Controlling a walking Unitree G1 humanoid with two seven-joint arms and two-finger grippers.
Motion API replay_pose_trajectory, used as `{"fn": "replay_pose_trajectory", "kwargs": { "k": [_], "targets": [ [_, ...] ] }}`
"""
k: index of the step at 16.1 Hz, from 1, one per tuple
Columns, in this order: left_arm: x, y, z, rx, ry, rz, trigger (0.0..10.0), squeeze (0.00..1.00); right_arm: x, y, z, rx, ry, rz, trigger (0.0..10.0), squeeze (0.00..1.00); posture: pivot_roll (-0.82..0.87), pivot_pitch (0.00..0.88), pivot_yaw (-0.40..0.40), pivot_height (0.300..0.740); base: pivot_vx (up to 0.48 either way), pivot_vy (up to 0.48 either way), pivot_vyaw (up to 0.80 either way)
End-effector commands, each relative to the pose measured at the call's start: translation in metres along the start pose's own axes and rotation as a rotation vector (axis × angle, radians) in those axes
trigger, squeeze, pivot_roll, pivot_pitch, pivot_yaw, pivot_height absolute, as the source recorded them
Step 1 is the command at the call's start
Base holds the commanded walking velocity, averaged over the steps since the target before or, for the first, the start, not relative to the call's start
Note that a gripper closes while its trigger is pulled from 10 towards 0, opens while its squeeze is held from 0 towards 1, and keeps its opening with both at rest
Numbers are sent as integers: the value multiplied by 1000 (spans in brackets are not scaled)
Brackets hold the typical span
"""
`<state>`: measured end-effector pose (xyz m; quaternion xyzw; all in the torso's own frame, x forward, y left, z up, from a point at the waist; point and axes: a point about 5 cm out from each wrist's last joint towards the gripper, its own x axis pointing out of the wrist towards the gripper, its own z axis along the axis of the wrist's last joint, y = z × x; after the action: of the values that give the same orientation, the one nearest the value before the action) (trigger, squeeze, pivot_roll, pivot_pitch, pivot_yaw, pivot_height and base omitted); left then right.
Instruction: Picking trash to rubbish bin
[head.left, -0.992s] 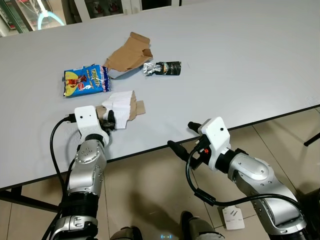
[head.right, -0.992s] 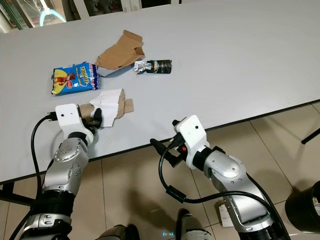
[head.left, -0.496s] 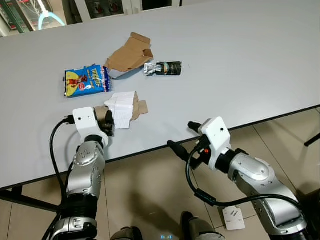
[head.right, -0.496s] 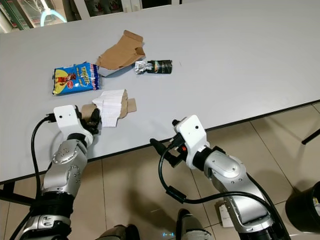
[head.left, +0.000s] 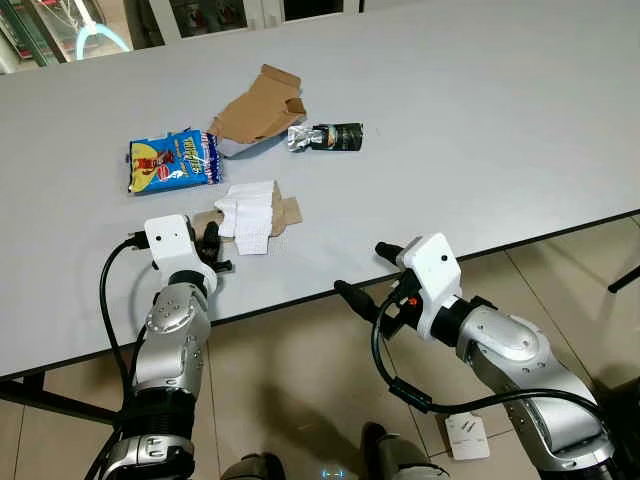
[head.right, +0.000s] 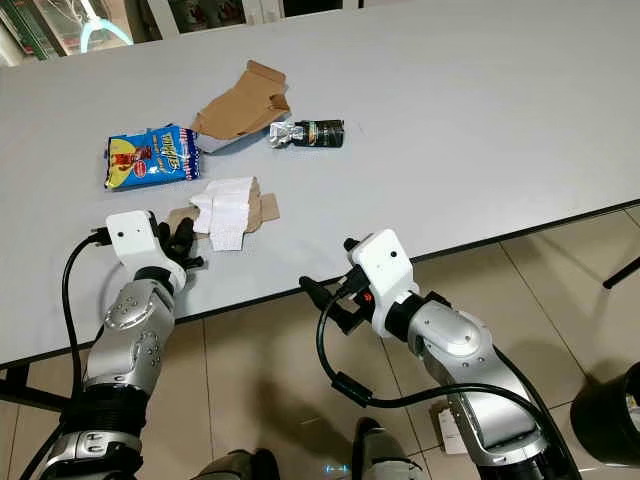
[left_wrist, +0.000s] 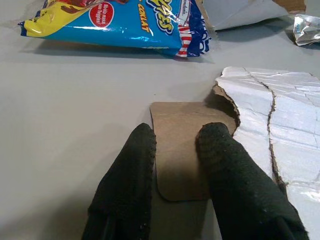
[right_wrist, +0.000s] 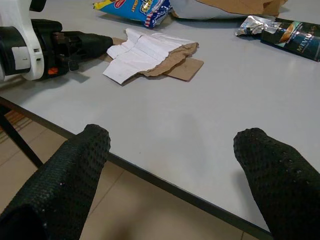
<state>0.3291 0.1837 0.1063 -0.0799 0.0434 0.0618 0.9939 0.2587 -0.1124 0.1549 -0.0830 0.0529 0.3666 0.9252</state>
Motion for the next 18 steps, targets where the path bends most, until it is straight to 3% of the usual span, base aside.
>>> {"fn": "replay_pose_trajectory", "kwargs": {
  "k": [1, 10, 14, 18],
  "targets": [
    [-10, 2, -35, -25, 149, 7, 0, 0, -1, 2, 0, -4, 1, 10, 10000, 0, -232, 206, 48, 740, 0, 0, 0],
    [-12, -5, 0, -2, -53, 13, 0, 0, 0, 3, 0, -5, 0, 10, 10000, 0, -231, 207, 45, 740, 0, 0, 0],
    [-14, -17, 35, 58, -221, -2, 0, 0, 0, 2, -1, -5, 3, 8, 10000, 0, -231, 207, 45, 740, 0, 0, 0],
    [-16, -26, 56, 84, -300, -22, 0, 0, 0, 2, -1, -6, 3, 7, 10000, 0, -224, 203, 45, 740, 0, 0, 0]
  ]
}}
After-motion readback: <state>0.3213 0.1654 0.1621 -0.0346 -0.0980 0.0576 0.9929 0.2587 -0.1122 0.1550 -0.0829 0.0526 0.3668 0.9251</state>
